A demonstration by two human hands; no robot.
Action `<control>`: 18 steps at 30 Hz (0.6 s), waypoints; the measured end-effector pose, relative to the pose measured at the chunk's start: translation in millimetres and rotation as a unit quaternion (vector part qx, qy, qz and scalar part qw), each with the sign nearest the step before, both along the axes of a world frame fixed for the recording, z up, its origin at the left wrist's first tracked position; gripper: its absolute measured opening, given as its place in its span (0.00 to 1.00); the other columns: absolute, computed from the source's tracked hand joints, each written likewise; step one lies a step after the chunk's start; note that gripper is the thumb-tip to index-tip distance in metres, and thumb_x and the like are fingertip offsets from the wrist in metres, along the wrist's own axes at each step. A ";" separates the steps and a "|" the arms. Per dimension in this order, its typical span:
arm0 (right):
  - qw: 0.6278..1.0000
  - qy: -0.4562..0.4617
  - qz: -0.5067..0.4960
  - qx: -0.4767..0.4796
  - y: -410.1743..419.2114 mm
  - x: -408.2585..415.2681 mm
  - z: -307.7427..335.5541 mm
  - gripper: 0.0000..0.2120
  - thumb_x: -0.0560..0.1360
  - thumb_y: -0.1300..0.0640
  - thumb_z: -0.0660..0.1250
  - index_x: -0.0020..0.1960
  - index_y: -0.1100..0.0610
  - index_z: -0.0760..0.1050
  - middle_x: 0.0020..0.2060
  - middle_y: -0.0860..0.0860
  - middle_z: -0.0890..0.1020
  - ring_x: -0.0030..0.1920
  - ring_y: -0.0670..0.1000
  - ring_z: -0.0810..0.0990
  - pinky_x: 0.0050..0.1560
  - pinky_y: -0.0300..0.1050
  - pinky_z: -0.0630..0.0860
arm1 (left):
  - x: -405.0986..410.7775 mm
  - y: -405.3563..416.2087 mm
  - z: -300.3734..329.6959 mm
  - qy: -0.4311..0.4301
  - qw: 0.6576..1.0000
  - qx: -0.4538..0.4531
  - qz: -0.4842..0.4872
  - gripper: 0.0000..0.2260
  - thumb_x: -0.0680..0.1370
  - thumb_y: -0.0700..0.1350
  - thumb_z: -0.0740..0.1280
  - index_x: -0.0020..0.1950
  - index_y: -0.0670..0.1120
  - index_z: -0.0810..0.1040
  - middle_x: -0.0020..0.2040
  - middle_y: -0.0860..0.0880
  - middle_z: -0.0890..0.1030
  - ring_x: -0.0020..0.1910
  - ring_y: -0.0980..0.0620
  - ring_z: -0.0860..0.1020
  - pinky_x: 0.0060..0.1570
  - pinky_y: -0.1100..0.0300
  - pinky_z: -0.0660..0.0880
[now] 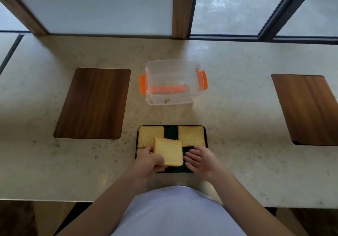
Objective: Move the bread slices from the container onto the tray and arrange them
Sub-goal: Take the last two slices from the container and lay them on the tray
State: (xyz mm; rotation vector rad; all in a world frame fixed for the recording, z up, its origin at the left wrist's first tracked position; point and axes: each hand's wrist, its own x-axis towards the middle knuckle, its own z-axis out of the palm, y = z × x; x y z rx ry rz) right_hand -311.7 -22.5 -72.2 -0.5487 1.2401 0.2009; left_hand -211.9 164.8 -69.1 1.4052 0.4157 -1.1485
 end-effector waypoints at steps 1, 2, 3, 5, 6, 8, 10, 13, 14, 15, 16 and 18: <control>0.999 -0.008 0.051 -0.008 1.1 -3.5 2.4 0.19 0.80 0.54 0.66 0.66 0.65 0.74 0.57 0.61 0.83 0.55 0.59 0.83 0.48 0.52 0.80 | -1.2 -2.8 0.4 0.006 1.000 -0.006 -0.004 0.30 0.70 0.27 0.68 0.71 0.39 0.67 0.62 0.39 0.75 0.58 0.39 0.78 0.49 0.47 0.82; 0.995 -0.022 0.091 -0.021 2.3 -7.4 4.5 0.17 0.79 0.55 0.67 0.64 0.64 0.76 0.56 0.60 0.84 0.54 0.58 0.84 0.50 0.51 0.80 | -2.7 -5.9 1.0 0.008 1.000 -0.007 -0.012 0.31 0.69 0.27 0.69 0.71 0.39 0.67 0.62 0.39 0.75 0.58 0.39 0.78 0.49 0.48 0.82; 0.991 -0.039 0.121 -0.042 2.5 -11.1 5.9 0.15 0.79 0.57 0.68 0.63 0.62 0.77 0.55 0.61 0.85 0.53 0.57 0.85 0.51 0.51 0.80 | -4.3 -9.1 1.4 -0.001 1.000 0.001 -0.030 0.32 0.68 0.27 0.70 0.71 0.39 0.67 0.61 0.40 0.76 0.57 0.39 0.78 0.48 0.48 0.82; 0.980 -0.053 0.163 -0.099 0.3 -18.9 8.3 0.14 0.78 0.60 0.69 0.63 0.62 0.77 0.52 0.63 0.85 0.46 0.55 0.86 0.47 0.48 0.81 | -9.2 -16.8 -0.1 -0.048 0.993 0.047 -0.099 0.34 0.68 0.30 0.74 0.71 0.41 0.67 0.62 0.41 0.77 0.57 0.40 0.78 0.50 0.46 0.82; 0.975 -0.044 0.180 -0.126 -1.0 -22.1 9.6 0.15 0.78 0.61 0.70 0.63 0.63 0.76 0.48 0.62 0.84 0.40 0.51 0.86 0.41 0.45 0.82 | -11.2 -20.8 -1.0 -0.070 0.986 0.076 -0.133 0.33 0.69 0.33 0.75 0.71 0.42 0.67 0.62 0.42 0.77 0.57 0.42 0.78 0.49 0.47 0.82; 0.962 -0.013 0.215 -0.166 -2.9 -29.8 10.3 0.16 0.78 0.61 0.70 0.64 0.62 0.75 0.42 0.56 0.81 0.30 0.45 0.81 0.28 0.37 0.76 | -15.9 -28.5 -1.2 -0.090 0.970 0.126 -0.185 0.25 0.73 0.41 0.73 0.69 0.45 0.69 0.58 0.45 0.78 0.52 0.46 0.80 0.38 0.55 0.82; 0.951 0.017 0.243 -0.191 -4.8 -37.1 8.5 0.16 0.78 0.58 0.70 0.64 0.60 0.74 0.46 0.56 0.81 0.35 0.46 0.80 0.29 0.37 0.75 | -19.7 -35.8 0.8 -0.106 0.951 0.163 -0.241 0.17 0.77 0.48 0.68 0.65 0.47 0.72 0.52 0.47 0.79 0.45 0.49 0.80 0.34 0.58 0.80; 0.937 0.033 0.266 -0.224 -9.5 -45.8 5.2 0.18 0.78 0.54 0.69 0.66 0.57 0.72 0.54 0.55 0.80 0.49 0.52 0.82 0.44 0.44 0.82 | -22.8 -46.1 1.8 -0.156 0.908 0.198 -0.335 0.16 0.79 0.52 0.64 0.65 0.48 0.71 0.49 0.47 0.79 0.42 0.50 0.80 0.36 0.58 0.78; 0.936 0.032 0.266 -0.230 -11.1 -47.8 5.0 0.19 0.78 0.54 0.69 0.67 0.56 0.71 0.55 0.55 0.79 0.52 0.54 0.81 0.50 0.49 0.83 | -23.5 -49.9 1.3 -0.164 0.901 0.203 -0.346 0.18 0.79 0.51 0.63 0.67 0.48 0.70 0.49 0.47 0.79 0.42 0.50 0.80 0.36 0.58 0.77; 0.937 0.030 0.260 -0.233 -12.9 -49.3 5.6 0.20 0.78 0.55 0.69 0.68 0.56 0.71 0.55 0.54 0.79 0.54 0.54 0.81 0.55 0.52 0.82 | -23.7 -53.7 0.5 -0.167 0.899 0.204 -0.351 0.19 0.79 0.50 0.63 0.69 0.47 0.68 0.49 0.47 0.79 0.41 0.51 0.80 0.35 0.59 0.76; 0.939 0.029 0.251 -0.233 -14.3 -49.2 6.5 0.21 0.78 0.56 0.69 0.69 0.57 0.71 0.55 0.54 0.78 0.55 0.54 0.80 0.57 0.54 0.81 | -22.9 -57.0 -0.1 -0.168 0.898 0.204 -0.353 0.21 0.78 0.49 0.63 0.71 0.46 0.67 0.48 0.46 0.79 0.41 0.51 0.79 0.35 0.59 0.76; 0.939 0.029 0.246 -0.238 -16.0 -49.3 7.9 0.21 0.79 0.57 0.69 0.70 0.59 0.70 0.54 0.53 0.77 0.54 0.52 0.80 0.57 0.53 0.81 | -22.2 -61.3 -0.7 -0.170 0.896 0.207 -0.354 0.21 0.78 0.47 0.62 0.71 0.44 0.67 0.48 0.45 0.79 0.40 0.50 0.79 0.37 0.58 0.77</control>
